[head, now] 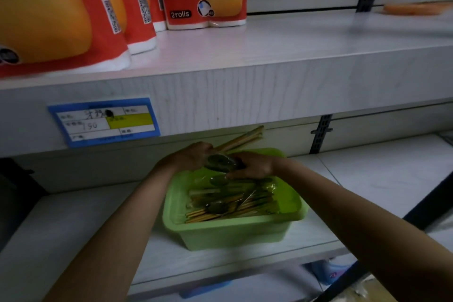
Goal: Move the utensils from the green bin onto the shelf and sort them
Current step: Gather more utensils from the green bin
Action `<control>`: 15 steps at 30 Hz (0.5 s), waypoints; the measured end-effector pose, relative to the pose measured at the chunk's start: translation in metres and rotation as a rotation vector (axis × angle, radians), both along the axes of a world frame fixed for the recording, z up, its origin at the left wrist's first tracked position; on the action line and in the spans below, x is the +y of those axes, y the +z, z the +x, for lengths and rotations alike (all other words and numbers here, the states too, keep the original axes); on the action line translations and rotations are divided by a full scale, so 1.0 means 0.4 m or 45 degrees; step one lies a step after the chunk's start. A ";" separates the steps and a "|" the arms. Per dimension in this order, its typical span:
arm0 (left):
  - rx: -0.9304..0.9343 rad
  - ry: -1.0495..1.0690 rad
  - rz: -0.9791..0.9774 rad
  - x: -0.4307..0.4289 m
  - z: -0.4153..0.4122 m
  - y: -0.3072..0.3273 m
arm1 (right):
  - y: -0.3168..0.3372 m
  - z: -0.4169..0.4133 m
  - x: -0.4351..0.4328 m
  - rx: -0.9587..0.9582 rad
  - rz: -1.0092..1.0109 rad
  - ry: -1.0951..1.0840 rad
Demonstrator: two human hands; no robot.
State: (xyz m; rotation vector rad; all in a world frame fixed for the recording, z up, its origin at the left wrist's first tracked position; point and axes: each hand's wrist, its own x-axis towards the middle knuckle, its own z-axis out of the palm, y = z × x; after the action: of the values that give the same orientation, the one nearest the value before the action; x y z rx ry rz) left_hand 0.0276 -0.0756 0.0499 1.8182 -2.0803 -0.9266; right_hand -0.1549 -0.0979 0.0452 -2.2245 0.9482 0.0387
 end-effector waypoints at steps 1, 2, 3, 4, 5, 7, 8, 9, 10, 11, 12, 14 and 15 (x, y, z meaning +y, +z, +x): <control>0.039 0.021 0.007 0.006 0.004 0.001 | 0.011 -0.001 -0.002 0.000 0.012 -0.004; 0.087 0.036 0.014 0.009 0.010 -0.002 | 0.022 -0.003 -0.001 -0.006 0.035 -0.008; 0.128 0.049 0.012 0.012 0.017 -0.003 | 0.033 -0.004 0.001 -0.017 0.069 -0.022; 0.163 0.065 0.013 0.014 0.022 -0.005 | 0.043 -0.006 0.002 -0.037 0.113 -0.049; 0.189 0.096 0.009 0.014 0.028 -0.007 | 0.051 -0.010 0.003 -0.065 0.164 -0.082; 0.136 0.148 0.011 0.014 0.036 -0.009 | 0.067 -0.026 0.008 -0.144 0.268 -0.143; 0.105 0.153 0.028 0.014 0.037 -0.008 | 0.075 -0.037 0.012 -0.198 0.317 -0.182; 0.105 0.142 0.058 0.014 0.038 -0.007 | 0.080 -0.051 0.015 -0.268 0.368 -0.235; 0.139 0.124 0.097 0.016 0.034 -0.004 | 0.082 -0.065 0.015 -0.354 0.428 -0.305; 0.193 0.122 0.129 0.019 0.028 0.001 | 0.083 -0.080 0.014 -0.447 0.501 -0.382; 0.269 0.143 0.160 0.023 0.020 0.005 | 0.083 -0.096 0.014 -0.533 0.575 -0.450; 0.448 0.212 0.213 0.035 -0.002 0.015 | 0.087 -0.123 0.022 -0.711 0.728 -0.562; 0.537 0.241 0.239 0.044 -0.016 0.021 | 0.090 -0.135 0.028 -0.816 0.818 -0.624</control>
State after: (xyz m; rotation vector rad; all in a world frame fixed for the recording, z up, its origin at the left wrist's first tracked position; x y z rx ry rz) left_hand 0.0211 -0.0578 0.0583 1.6828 -1.5855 -1.3503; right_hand -0.2090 -0.0868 0.0811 -1.2500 0.9126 -0.4945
